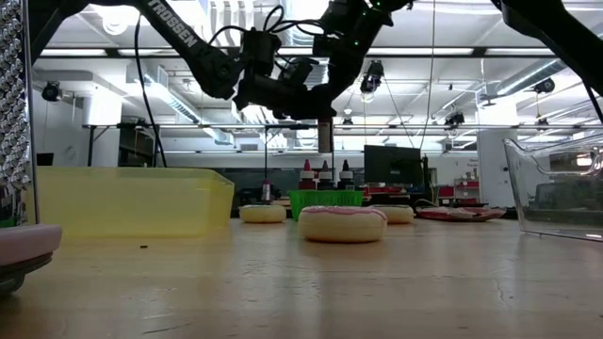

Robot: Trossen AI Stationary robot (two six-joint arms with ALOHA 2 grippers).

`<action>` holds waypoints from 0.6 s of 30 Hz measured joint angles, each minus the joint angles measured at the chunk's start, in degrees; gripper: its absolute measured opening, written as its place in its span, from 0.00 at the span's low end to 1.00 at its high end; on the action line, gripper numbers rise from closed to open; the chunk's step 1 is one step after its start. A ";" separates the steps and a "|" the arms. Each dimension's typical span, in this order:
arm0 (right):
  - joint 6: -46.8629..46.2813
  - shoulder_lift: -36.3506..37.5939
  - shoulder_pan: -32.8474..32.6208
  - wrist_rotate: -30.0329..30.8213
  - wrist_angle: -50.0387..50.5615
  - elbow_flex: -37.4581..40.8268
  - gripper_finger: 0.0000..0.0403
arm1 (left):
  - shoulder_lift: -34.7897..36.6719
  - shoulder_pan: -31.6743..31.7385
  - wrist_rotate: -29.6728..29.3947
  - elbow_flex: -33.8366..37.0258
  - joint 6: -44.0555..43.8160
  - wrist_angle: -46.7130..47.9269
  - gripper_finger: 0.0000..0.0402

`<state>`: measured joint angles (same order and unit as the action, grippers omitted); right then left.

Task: Pick & Place Food Item
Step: Put the pink food coloring bottle into the green bin

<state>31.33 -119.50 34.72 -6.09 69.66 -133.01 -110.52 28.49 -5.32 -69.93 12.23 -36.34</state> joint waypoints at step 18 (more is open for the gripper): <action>1.92 -0.02 0.02 -0.39 0.47 1.21 0.06 | -0.17 -0.04 0.35 0.17 -0.20 -0.70 0.28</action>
<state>33.25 -119.52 34.74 -6.48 70.13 -131.80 -110.69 28.45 -4.97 -69.77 12.03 -37.04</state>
